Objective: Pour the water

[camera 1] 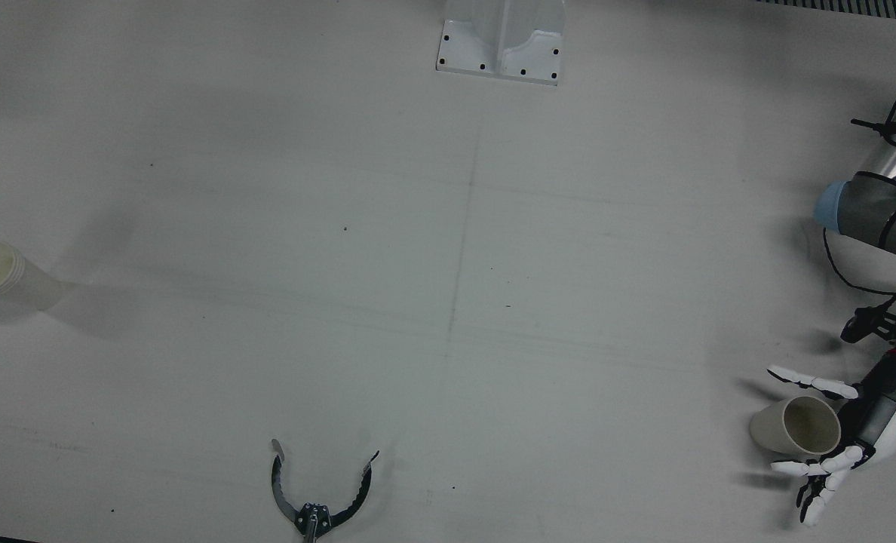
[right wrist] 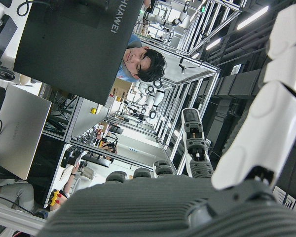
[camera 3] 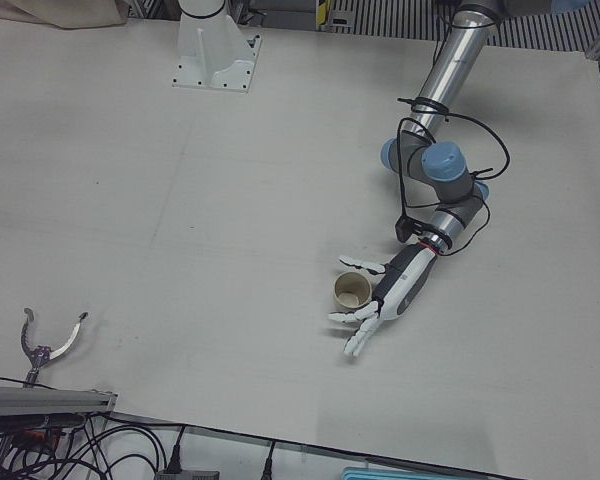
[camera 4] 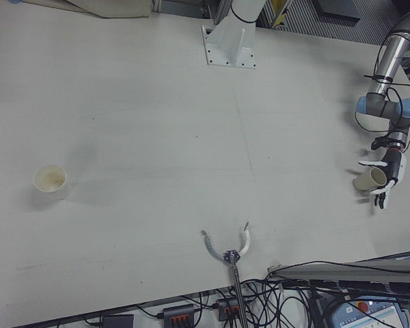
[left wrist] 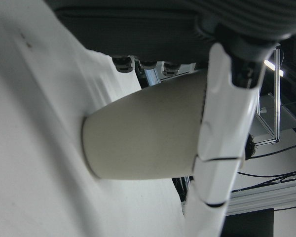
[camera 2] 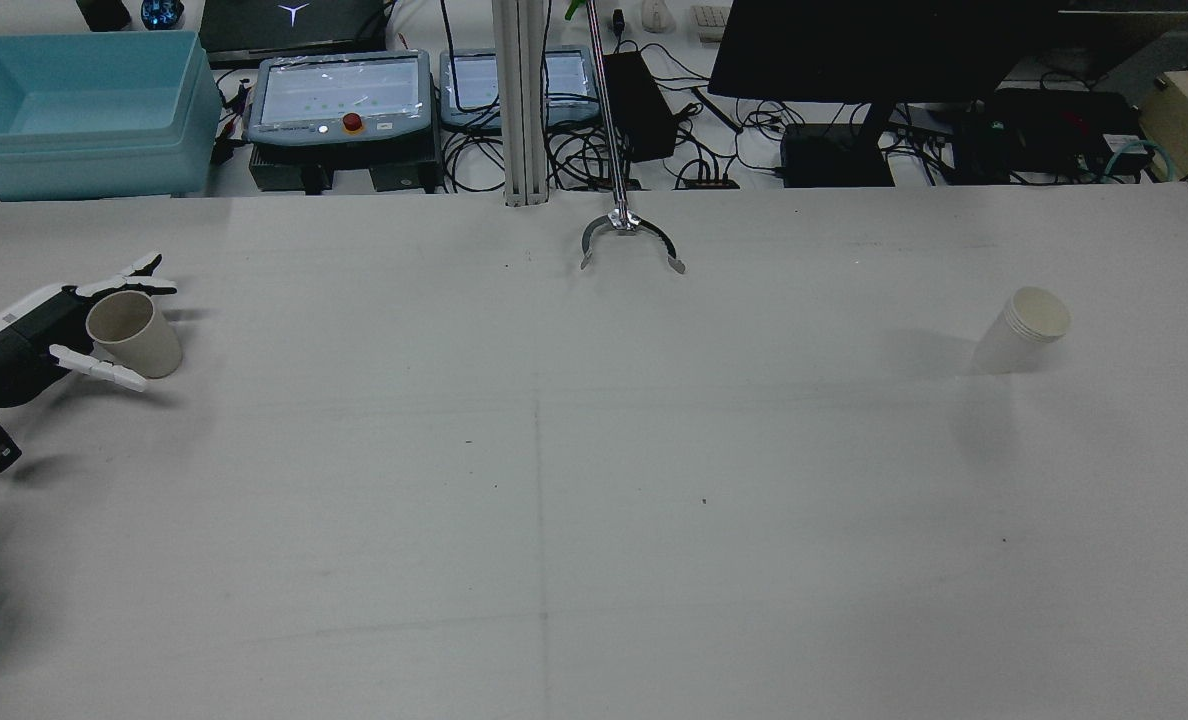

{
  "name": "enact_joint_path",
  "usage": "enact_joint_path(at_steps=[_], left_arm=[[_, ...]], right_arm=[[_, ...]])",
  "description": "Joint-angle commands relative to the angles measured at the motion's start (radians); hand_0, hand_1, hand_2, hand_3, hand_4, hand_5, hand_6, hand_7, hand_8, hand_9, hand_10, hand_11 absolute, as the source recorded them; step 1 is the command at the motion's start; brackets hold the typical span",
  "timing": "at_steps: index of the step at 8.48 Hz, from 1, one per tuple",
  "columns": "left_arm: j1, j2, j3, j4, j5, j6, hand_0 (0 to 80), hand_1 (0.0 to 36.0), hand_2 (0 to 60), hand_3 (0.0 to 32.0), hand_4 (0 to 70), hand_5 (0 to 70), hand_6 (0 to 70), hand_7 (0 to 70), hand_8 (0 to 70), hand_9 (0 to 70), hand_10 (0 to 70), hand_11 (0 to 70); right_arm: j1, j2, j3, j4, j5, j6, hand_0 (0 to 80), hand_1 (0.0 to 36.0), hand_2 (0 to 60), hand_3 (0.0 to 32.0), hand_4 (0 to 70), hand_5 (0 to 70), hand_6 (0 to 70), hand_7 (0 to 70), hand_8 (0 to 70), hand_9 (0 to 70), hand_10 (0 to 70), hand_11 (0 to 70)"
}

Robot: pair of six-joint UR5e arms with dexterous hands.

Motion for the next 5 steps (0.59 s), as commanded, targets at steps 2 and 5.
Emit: enact_joint_path(at_steps=[2,5], left_arm=[[-0.002,0.0,-0.005,0.027,0.0,-0.002,55.9,36.0,60.0,0.0,40.0,29.5,2.4,11.8,0.0,0.9,3.9,8.6],[-0.005,0.001,-0.019,0.039,0.0,-0.005,56.0,36.0,60.0,0.0,41.2,31.1,3.3,12.0,0.0,1.0,4.0,9.0]], right_arm=[[0.0,0.0,-0.002,0.0,0.002,-0.001,45.1,11.5,13.9,0.0,14.9,12.5,2.8,5.3,0.0,0.0,0.0,0.0],[0.0,0.002,-0.002,0.0,0.002,0.001,45.3,11.6,14.0,0.0,15.0,12.7,2.9,5.5,0.0,0.0,0.0,0.0]])
